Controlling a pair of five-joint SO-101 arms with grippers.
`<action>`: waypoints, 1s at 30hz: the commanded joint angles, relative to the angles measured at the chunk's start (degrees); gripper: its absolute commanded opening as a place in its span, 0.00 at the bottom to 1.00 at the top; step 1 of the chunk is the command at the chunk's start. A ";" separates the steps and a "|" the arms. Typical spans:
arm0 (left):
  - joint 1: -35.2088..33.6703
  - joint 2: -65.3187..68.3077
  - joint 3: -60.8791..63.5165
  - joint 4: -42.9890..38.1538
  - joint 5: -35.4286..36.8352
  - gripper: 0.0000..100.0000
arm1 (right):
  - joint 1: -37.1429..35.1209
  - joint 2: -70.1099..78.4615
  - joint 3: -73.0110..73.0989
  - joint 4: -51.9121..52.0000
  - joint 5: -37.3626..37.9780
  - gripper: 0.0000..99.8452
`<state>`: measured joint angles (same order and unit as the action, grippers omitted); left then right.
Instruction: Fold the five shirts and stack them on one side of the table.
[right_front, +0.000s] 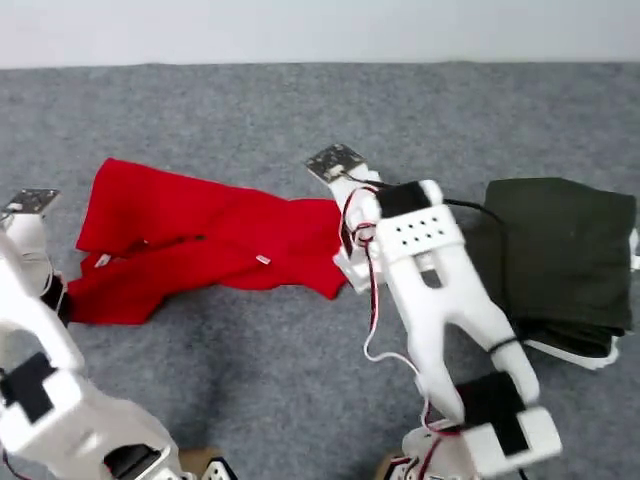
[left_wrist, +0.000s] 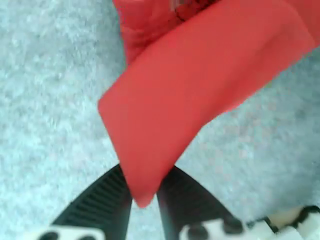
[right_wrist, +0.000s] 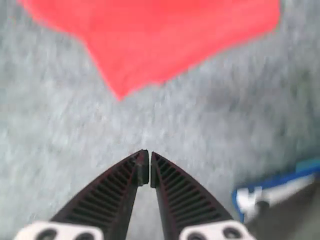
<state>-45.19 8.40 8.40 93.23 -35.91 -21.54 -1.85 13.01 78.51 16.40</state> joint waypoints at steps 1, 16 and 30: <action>-0.26 -9.67 3.21 1.58 -0.97 0.00 | -1.63 6.20 -1.23 -9.71 -0.26 0.01; -0.44 -20.66 15.87 1.41 -0.97 0.00 | 3.74 51.91 -55.91 -14.20 0.00 0.01; -0.26 -20.75 15.96 1.49 -0.70 0.00 | 3.82 71.78 -109.01 20.26 5.10 0.01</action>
<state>-45.19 -9.80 24.92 94.20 -36.35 -16.79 71.74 -91.78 90.73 20.97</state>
